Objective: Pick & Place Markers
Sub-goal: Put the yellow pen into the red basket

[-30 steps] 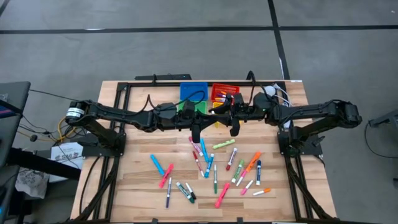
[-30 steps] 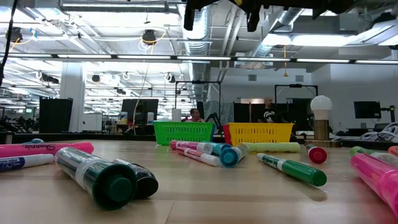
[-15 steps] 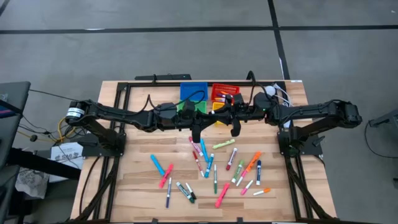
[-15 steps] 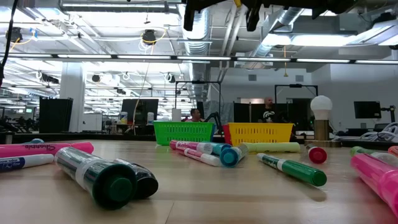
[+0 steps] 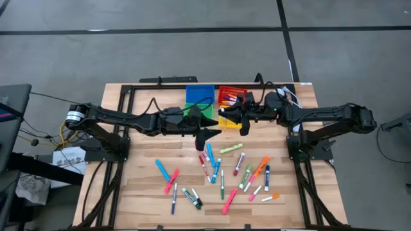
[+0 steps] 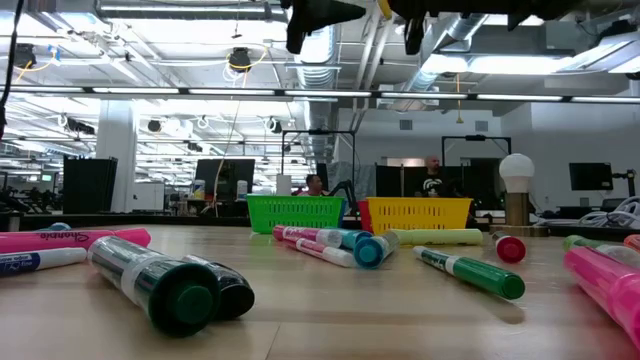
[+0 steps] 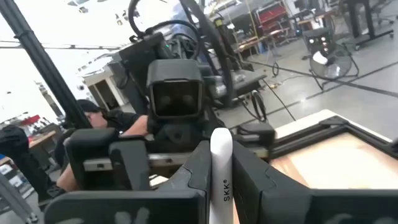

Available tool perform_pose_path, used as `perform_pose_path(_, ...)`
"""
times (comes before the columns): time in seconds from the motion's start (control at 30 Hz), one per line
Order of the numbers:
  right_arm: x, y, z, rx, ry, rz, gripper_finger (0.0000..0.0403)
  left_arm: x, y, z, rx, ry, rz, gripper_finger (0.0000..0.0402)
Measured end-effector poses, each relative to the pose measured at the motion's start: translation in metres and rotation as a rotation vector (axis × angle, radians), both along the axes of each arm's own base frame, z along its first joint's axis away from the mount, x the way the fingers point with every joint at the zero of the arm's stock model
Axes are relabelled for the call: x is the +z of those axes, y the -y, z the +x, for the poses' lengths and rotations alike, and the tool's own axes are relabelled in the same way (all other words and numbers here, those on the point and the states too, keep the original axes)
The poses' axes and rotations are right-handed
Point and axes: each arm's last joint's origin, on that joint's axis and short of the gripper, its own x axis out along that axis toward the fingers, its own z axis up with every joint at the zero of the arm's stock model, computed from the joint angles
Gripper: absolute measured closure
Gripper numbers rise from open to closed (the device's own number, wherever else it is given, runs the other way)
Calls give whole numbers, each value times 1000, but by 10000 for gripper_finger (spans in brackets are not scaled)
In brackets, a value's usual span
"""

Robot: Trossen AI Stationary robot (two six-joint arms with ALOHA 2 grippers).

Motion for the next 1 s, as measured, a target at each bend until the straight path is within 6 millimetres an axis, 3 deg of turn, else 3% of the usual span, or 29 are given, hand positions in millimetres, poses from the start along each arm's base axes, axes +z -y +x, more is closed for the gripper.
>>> perform_pose_path(0.17,3,12,-13,-89,-49,-19,371,6,-2,-23,6,-142,40,156)
perform_pose_path(0.4,2,38,-24,-211,-93,-35,375,12,-5,-58,39,-223,56,152)
perform_pose_path(0.7,-4,71,-36,-350,-154,-39,376,-24,-11,-111,115,-201,57,154)
perform_pose_path(1.0,-14,95,-39,-433,-189,-21,374,-55,-16,-149,150,-88,41,158)
